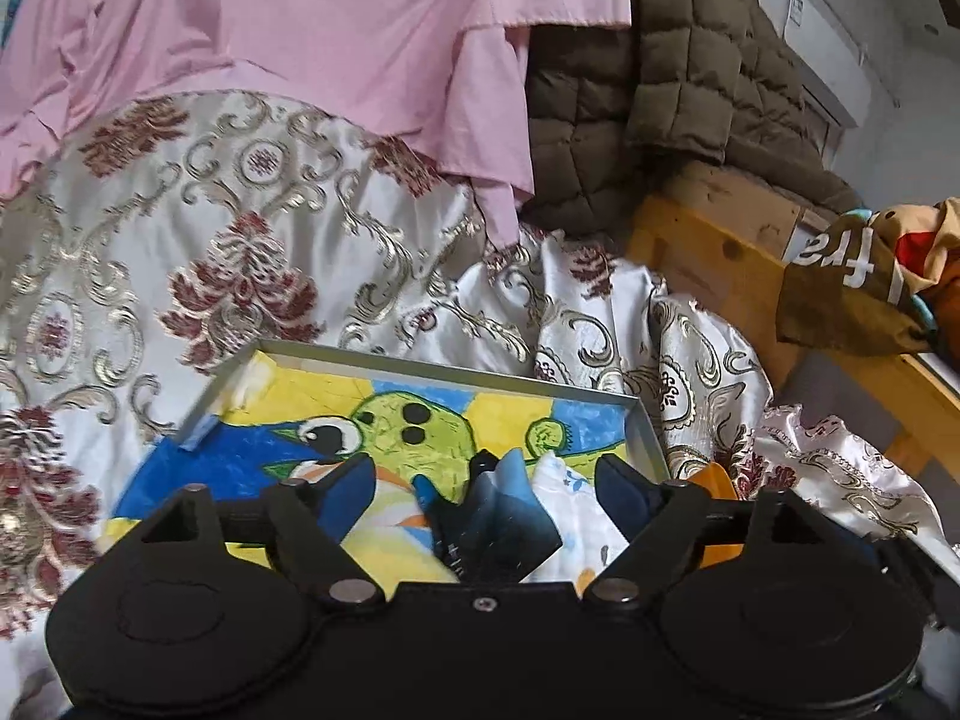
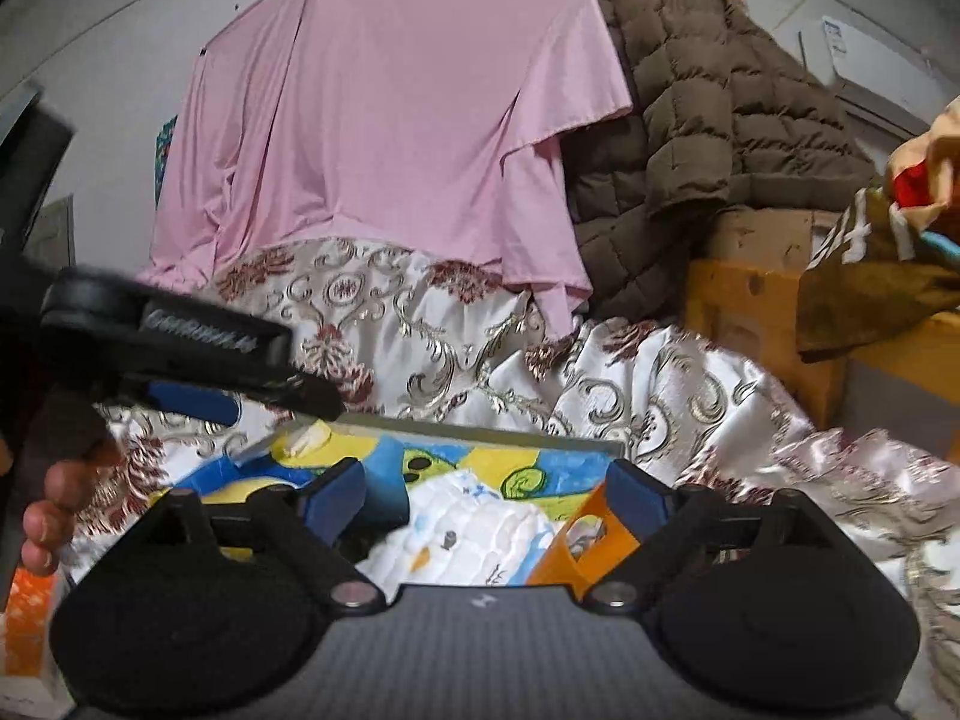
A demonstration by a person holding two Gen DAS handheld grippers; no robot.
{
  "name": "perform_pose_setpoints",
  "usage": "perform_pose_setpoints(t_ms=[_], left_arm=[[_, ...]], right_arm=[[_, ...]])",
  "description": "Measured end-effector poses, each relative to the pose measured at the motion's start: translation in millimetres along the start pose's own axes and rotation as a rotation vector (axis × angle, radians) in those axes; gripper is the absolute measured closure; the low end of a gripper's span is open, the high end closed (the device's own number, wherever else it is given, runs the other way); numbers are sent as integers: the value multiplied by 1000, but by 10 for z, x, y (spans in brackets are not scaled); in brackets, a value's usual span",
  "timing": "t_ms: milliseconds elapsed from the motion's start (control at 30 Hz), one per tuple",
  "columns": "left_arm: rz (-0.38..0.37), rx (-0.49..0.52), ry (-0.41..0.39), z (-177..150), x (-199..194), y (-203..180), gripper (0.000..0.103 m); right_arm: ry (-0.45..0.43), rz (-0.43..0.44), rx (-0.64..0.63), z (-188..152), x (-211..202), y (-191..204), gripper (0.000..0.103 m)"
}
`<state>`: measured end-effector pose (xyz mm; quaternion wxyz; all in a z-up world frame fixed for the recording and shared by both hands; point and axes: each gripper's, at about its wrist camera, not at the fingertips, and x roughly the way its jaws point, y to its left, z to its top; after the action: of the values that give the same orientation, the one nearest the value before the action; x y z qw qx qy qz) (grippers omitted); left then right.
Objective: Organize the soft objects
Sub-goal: 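Lift both open tools out of the tray back over the pile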
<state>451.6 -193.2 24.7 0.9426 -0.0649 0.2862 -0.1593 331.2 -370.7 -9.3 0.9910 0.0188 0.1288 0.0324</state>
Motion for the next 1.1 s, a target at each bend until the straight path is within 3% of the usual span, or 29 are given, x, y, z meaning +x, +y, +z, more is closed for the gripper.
perform_pose_setpoints(t_ms=[267,400,767,1100], left_arm=[[12,-5,-102,-110,-725,24,9],[1,-10,-140,-210,-1095,16,9],[-15,-42,-224,-643,-2078,85,1],[21,-24,-274,-1095,-2707,393,1]], right_arm=[[-71,-32,23,209,-625,57,5],[-103,-40,32,244,-972,139,2],[-147,-78,12,104,-1851,605,0],[-152,-87,23,-138,-2298,996,0]])
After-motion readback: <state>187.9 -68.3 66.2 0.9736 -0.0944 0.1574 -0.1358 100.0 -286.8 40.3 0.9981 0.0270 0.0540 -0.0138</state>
